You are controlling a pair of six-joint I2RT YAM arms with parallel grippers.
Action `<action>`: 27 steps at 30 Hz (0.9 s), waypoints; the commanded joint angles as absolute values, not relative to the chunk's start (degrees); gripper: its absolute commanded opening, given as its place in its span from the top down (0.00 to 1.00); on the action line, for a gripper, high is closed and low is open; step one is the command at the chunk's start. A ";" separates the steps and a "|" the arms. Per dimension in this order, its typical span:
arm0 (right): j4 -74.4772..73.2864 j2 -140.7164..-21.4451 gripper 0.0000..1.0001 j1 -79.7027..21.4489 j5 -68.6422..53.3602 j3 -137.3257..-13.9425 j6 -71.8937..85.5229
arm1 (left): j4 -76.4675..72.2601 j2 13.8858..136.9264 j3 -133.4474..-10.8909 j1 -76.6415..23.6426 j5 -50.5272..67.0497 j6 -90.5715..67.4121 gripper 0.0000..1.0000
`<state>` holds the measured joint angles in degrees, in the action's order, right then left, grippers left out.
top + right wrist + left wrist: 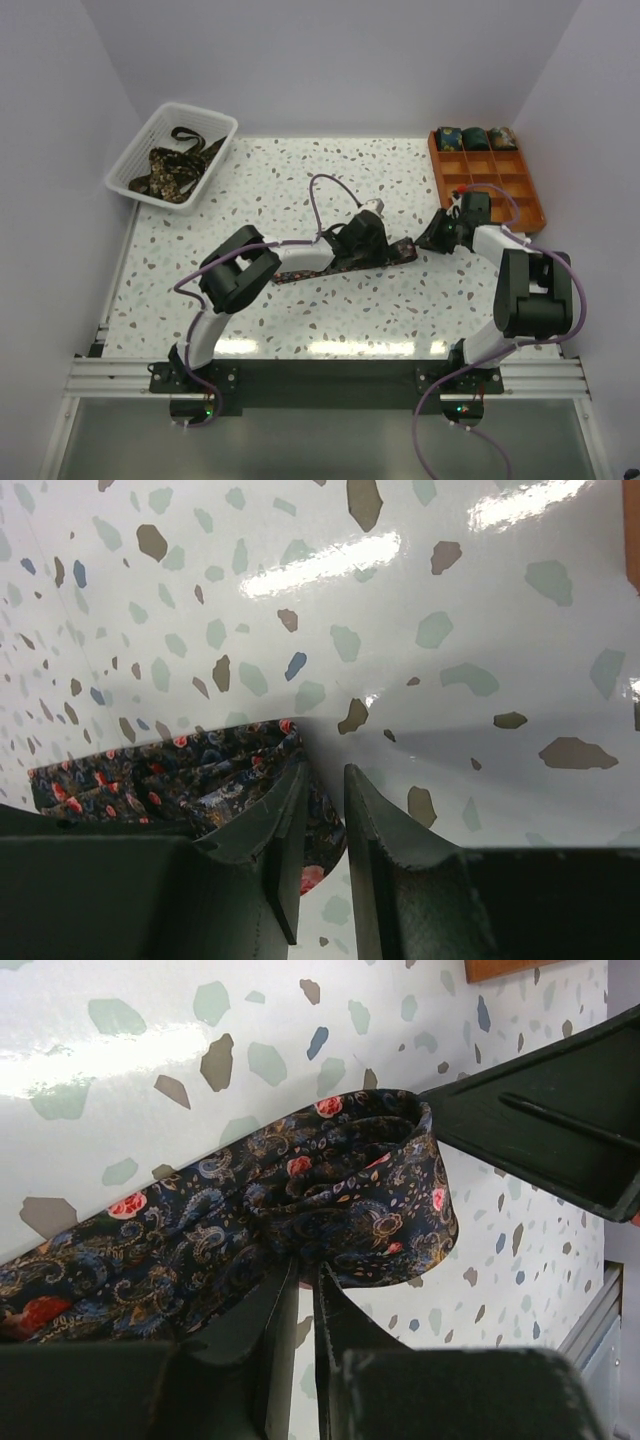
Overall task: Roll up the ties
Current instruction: Roll the tie
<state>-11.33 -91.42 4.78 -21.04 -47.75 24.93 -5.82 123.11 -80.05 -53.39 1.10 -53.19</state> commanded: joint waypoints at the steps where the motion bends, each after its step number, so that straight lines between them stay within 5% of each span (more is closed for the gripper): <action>1: -9.67 -90.09 0.75 4.75 -24.60 -47.46 23.99 | -4.66 123.49 -81.65 -53.53 -1.32 -53.61 0.85; 27: -10.46 -85.78 0.73 0.70 -31.64 -46.32 24.70 | 2.29 122.08 -81.91 -52.21 -3.16 -52.56 0.85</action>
<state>-11.11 -88.68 1.21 -29.17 -46.61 24.62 0.60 123.11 -80.73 -52.86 -1.67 -52.99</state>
